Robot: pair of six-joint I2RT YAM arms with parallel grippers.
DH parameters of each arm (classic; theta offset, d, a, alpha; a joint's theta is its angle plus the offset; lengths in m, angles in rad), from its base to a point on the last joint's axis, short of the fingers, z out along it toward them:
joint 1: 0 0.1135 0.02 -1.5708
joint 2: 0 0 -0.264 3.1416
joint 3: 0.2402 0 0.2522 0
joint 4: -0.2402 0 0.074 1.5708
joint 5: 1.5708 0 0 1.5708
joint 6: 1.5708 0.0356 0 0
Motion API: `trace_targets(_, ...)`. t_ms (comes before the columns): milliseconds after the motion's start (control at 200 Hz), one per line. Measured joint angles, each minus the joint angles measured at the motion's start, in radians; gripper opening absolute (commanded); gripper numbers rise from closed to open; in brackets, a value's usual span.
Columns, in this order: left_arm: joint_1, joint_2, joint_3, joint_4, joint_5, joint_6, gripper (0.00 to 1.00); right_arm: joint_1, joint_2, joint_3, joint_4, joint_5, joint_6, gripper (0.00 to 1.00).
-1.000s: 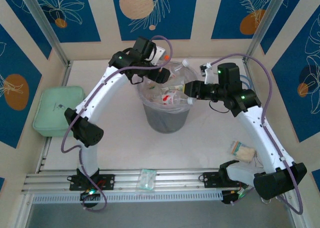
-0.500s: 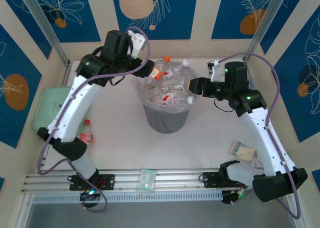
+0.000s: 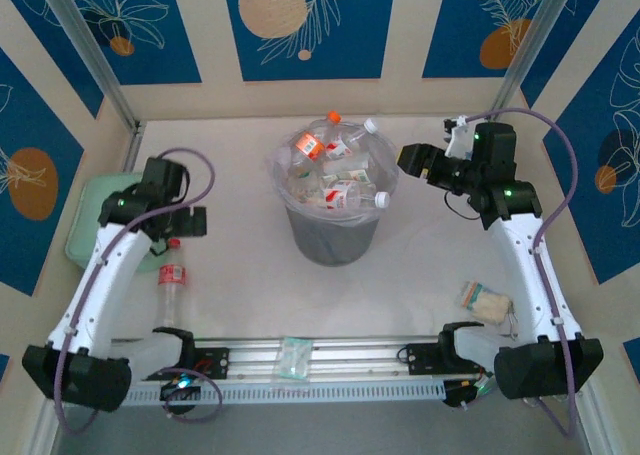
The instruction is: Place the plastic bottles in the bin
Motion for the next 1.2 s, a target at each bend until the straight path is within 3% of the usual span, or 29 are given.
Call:
trace_targets(165, 0.018, -0.135, -0.344, 0.169, 0.063, -0.176, 1.00, -0.024, 0.028, 0.000, 0.014, -0.023, 0.006, 0.78)
trace_targets(265, 0.019, -0.180, -0.452, 0.225, 0.042, -0.246, 1.00, -0.033, 0.027, -0.003, 0.021, -0.034, 0.006, 0.78)
trace_targets(390, 0.023, -0.149, -0.488, 0.290, -0.013, -0.283, 1.00, -0.045, 0.027, -0.014, 0.027, -0.041, 0.006, 0.78)
trace_targets(675, 0.032, -0.025, -0.503, 0.397, -0.024, -0.318, 1.00, -0.051, 0.027, -0.023, 0.027, -0.053, 0.006, 0.78)
trace_targets(890, 0.035, -0.025, -0.539, 0.446, -0.015, -0.352, 1.00, -0.068, 0.027, -0.023, 0.025, -0.054, 0.005, 0.78)
trace_targets(1201, 0.026, -0.092, -0.592, 0.499, 0.041, -0.401, 0.89, -0.069, 0.027, -0.027, 0.030, -0.069, 0.011, 0.78)
